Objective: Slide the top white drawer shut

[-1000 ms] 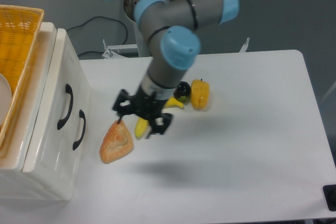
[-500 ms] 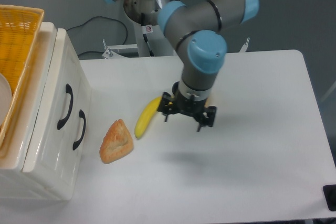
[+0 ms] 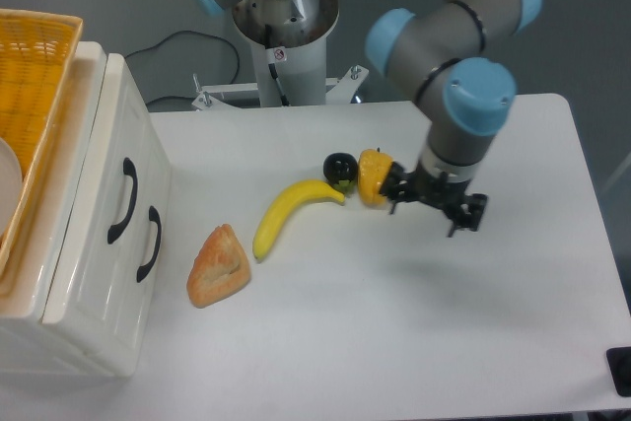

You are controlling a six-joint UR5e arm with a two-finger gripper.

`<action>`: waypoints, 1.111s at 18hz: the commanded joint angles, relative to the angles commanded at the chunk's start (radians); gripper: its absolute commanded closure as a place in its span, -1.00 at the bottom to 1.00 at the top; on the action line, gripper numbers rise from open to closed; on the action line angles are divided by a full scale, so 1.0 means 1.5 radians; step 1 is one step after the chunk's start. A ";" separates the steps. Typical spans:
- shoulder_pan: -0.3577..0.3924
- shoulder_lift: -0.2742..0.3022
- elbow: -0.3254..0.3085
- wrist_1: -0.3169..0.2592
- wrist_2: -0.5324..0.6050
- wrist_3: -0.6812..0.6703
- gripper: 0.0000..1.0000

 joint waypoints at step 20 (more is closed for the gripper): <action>0.108 -0.087 0.086 0.022 -0.004 0.234 -1.00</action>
